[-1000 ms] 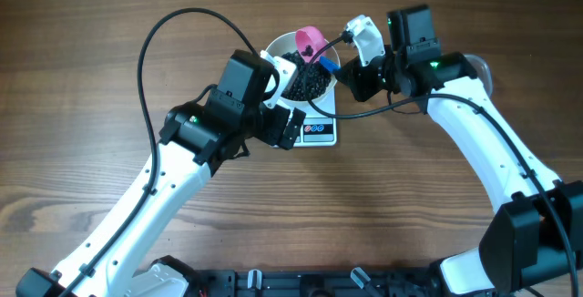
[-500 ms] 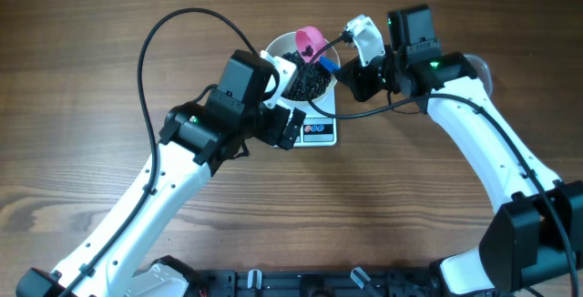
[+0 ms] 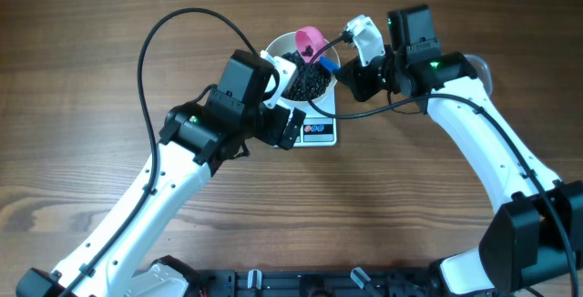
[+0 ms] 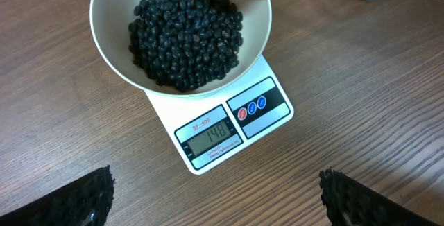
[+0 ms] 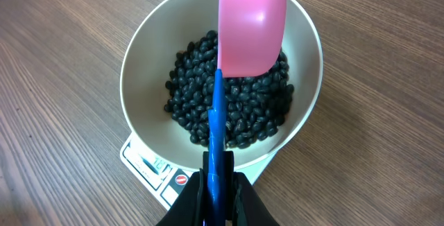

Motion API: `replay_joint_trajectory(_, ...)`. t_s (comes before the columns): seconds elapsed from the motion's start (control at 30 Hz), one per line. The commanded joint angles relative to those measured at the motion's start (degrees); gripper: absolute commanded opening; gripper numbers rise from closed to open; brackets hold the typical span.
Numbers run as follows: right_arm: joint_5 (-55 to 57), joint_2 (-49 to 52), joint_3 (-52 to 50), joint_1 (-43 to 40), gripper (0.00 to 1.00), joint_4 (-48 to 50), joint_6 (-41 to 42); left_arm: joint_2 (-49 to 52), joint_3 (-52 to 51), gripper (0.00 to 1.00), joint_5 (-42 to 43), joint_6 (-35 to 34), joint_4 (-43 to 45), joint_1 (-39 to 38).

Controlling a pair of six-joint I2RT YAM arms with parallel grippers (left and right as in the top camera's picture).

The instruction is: Scoop item into bowl and weigh 150g on scale

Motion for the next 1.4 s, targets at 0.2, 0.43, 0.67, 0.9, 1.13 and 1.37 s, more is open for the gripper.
replay_joint_trajectory(0.2,6.5,-1.1,0.5,0.0,0.04,-0.4,-8.5,0.4,-0.3,1.00,0.8,0.9,0.2,-0.2)
replay_joint_trajectory(0.43,6.1,-1.1,0.5,0.0,0.04,-0.1,-6.9,0.4,-0.3,1.00,0.8,0.9,0.2,-0.2)
replay_joint_trajectory(0.67,3.3,-1.1,0.5,0.3,0.04,0.3,-6.2,0.4,-0.3,1.00,0.8,0.9,0.2,-0.2)
replay_joint_trajectory(0.9,4.7,-1.1,0.5,0.3,0.04,1.0,-4.3,0.4,-0.4,1.00,0.8,0.9,0.2,-0.2)
replay_joint_trajectory(1.13,0.5,-1.1,0.5,0.3,0.04,0.5,-4.5,0.4,-0.3,1.00,0.8,0.9,0.2,-0.2)
replay_joint_trajectory(1.37,0.2,-1.1,0.5,0.3,0.04,0.8,-4.8,0.4,-0.3,1.00,0.8,0.9,0.2,-0.2)
